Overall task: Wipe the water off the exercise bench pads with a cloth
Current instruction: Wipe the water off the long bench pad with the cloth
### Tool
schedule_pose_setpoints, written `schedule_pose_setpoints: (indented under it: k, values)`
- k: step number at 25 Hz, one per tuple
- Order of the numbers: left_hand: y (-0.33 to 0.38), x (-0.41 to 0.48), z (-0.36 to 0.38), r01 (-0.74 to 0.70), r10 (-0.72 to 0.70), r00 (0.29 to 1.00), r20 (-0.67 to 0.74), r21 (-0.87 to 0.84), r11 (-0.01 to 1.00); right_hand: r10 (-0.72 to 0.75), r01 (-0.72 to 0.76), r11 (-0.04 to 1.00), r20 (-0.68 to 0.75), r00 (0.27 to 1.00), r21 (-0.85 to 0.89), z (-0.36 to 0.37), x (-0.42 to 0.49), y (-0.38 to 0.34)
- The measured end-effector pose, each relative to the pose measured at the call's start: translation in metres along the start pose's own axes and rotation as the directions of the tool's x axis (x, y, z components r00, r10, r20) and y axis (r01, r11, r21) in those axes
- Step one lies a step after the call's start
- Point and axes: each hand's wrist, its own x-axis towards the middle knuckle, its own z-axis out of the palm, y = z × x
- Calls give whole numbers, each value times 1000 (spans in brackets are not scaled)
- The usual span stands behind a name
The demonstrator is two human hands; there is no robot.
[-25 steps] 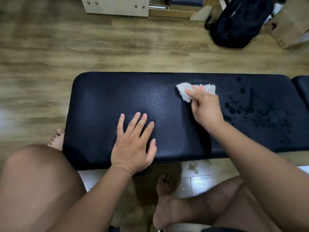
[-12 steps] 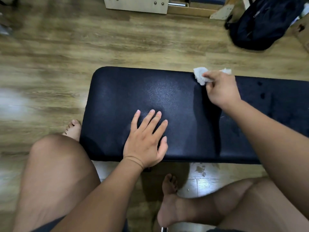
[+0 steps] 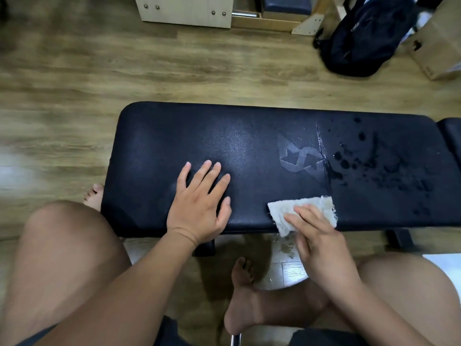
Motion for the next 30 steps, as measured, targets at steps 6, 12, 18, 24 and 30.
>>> schedule_pose_setpoints:
  k: [6,12,18,24,30]
  values:
    - [1,0,1,-3,3,1000,-14,5,1000,12,-16,999,-108,994,-37,12,90,12]
    - [0,-1,3,-8,8,1000,-30,3,1000,45,-48,998,-75,996,-36,19,206,32]
    - [-1,-1,5,-3,3,1000,-18,-9,1000,195,-197,976,-28,980,-90,23,229,31]
    - [0,1,-4,16,-17,995,102,8,1000,212,-234,955,-133,968,-183,30,110,-5]
    - [3,-4,-20,43,-36,987,157,-41,998,41,-47,989,-47,998,-143,13,33,5]
